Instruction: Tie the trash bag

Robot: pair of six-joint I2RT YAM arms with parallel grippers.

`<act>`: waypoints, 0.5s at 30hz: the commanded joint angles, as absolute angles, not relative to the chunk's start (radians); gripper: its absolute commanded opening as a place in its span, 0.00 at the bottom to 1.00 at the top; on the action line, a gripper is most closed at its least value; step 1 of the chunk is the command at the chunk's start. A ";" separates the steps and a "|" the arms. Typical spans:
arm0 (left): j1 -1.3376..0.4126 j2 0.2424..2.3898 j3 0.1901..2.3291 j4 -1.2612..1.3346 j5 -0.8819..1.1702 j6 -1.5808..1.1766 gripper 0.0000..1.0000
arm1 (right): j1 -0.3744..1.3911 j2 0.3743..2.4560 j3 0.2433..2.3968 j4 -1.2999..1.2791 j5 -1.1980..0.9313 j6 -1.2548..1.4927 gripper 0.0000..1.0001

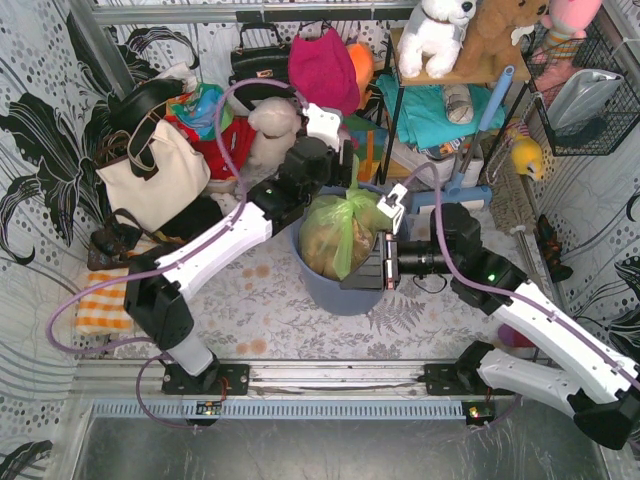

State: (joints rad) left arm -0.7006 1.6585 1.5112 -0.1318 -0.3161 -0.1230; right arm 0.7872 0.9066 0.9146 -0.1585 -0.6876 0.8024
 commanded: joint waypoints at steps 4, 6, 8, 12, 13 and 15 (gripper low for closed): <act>-0.701 1.470 1.509 -0.092 -0.286 -0.109 0.91 | 0.792 0.928 1.188 -0.294 -0.631 0.659 0.50; -0.701 1.427 1.492 -0.088 -0.312 -0.108 0.95 | 0.792 0.940 1.247 -0.336 -0.569 0.613 0.54; -0.701 1.373 1.444 -0.070 -0.361 -0.107 0.99 | 0.792 0.958 1.320 -0.400 -0.457 0.560 0.57; -0.696 1.249 1.308 -0.002 -0.507 -0.108 0.98 | 0.790 0.997 1.392 -0.511 -0.103 0.462 0.66; -0.692 1.225 1.264 0.016 -0.548 -0.111 0.98 | 0.788 1.004 1.398 -0.523 -0.023 0.436 0.70; -0.677 1.178 1.172 0.053 -0.621 -0.123 0.98 | 0.778 1.024 1.410 -0.544 0.135 0.368 0.83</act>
State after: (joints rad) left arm -0.6971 1.2369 1.3067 -0.0422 -0.4377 -0.1173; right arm 0.7879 0.9852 1.3815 -0.4240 -0.2478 0.5240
